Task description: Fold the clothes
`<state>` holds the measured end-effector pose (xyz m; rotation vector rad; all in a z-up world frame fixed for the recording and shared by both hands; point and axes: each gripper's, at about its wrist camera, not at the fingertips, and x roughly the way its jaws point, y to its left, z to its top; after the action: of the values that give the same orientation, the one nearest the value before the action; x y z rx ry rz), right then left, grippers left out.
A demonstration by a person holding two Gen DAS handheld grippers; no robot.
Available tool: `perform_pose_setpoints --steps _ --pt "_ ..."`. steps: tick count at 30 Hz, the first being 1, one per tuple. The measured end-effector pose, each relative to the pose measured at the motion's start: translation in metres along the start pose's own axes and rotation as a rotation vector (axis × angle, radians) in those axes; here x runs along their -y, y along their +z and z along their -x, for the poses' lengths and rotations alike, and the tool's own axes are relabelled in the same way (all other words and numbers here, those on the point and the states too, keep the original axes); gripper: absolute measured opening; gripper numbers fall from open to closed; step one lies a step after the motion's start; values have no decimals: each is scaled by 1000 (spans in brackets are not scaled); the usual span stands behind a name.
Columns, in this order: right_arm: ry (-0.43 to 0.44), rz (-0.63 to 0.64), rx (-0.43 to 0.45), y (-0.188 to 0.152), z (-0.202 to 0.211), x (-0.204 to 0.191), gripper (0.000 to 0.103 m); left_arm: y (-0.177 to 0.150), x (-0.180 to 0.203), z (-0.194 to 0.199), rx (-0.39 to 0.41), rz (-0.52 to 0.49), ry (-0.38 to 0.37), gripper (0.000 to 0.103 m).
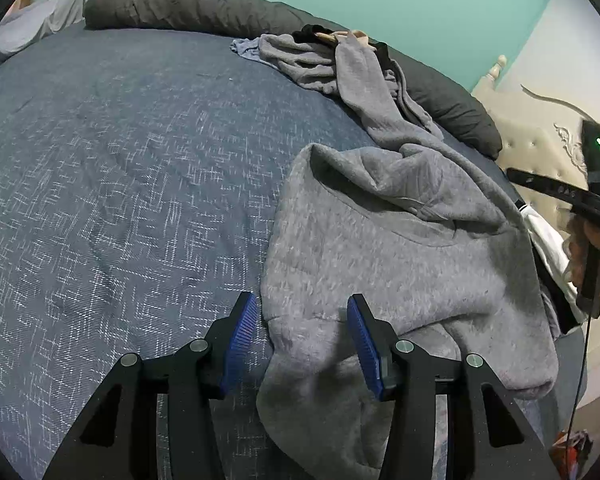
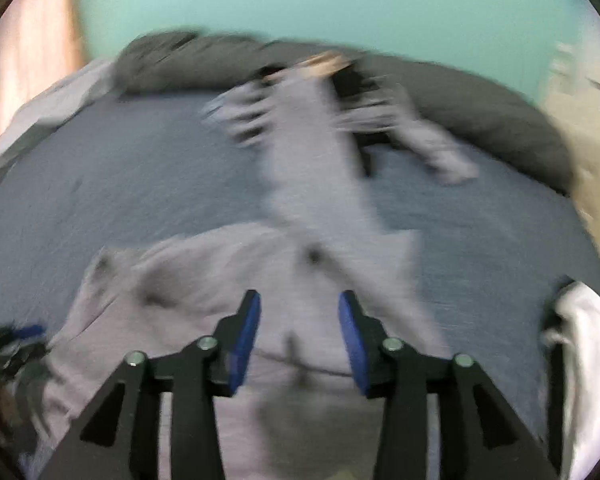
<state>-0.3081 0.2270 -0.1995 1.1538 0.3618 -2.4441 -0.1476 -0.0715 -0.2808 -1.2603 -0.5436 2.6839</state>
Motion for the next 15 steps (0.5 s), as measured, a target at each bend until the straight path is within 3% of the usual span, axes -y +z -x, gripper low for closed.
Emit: perform_pose_setpoints --steps 2,7,11,15 --pt "29 97 -82 0 -24 -26 46 0 0 0 2 -3 3 51" --pt "3 224 -182 -9 -69 -71 50 0 2 -2 -2 -5 -12 51" --pt "-7 231 -213 -4 -91 -84 50 0 3 -3 -6 -2 -20 51" --pt "-80 210 -244 3 -115 -87 50 1 3 -4 -10 -6 -19 51"
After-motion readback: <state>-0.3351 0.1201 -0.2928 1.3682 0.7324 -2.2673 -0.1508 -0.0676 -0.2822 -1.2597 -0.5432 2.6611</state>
